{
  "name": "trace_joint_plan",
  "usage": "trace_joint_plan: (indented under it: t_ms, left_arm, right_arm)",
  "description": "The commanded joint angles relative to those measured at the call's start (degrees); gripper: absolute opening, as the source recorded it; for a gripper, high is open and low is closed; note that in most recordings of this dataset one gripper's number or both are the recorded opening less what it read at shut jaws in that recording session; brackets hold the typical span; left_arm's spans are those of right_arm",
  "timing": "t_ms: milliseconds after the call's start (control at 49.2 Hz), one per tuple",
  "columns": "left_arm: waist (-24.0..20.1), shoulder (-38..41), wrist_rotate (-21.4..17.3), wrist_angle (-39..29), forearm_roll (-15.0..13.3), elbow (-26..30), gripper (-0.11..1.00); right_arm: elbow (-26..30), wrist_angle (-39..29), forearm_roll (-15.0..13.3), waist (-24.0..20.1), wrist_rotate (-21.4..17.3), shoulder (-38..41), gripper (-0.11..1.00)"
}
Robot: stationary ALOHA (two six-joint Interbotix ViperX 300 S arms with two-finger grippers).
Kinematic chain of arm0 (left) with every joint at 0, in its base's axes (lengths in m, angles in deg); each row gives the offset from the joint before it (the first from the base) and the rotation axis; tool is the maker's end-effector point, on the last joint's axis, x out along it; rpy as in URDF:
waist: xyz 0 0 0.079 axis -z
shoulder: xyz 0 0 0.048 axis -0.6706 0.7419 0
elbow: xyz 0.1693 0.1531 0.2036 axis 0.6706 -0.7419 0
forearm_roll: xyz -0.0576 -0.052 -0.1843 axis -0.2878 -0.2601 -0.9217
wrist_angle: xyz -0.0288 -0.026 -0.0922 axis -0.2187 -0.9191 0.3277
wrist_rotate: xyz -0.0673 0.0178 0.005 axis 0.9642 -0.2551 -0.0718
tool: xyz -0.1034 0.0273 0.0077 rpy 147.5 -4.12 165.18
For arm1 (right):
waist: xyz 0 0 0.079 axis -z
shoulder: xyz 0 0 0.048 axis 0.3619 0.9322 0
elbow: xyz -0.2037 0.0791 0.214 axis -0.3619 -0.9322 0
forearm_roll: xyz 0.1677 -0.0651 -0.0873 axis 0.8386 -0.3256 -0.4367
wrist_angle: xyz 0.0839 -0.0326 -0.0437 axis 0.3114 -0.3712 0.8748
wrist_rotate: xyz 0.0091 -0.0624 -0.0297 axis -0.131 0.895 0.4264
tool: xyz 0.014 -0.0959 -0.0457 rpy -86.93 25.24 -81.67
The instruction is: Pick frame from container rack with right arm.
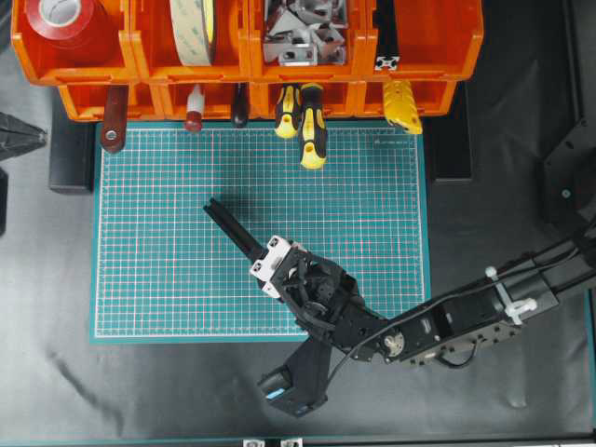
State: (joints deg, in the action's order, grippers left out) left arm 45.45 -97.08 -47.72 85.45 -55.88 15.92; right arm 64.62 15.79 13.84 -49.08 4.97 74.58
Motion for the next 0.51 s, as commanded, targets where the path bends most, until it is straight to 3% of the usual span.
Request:
trace_joint_plan:
  t_ms: [0,81,244,325,488]
  left_arm:
    - [-0.1,0.6,0.1,0.3,0.1,1.5,0.0]
    - [-0.2,0.4,0.1,0.3,0.1,1.5,0.0]
    - [-0.2,0.4,0.1,0.2,0.1,1.5,0.0]
    - [-0.2,0.4,0.1,0.1,0.1,1.5,0.0]
    - [-0.2,0.3,0.2,-1.0,0.1,1.5,0.0]
  right_arm:
    - [1.0,0.3,1.0,0.1,-0.2,-1.0,0.26]
    - [0.8,0.8,1.8,0.1,-0.1,-1.0,0.32]
    - [0.3,2.4,2.6,0.1,-0.7,-1.0,0.63]
    - [0.0,3.0,2.8,0.1,-1.1,-0.9,0.74]
    - [-0.1,2.9,4.6,0.1,-1.3,-0.8,0.8]
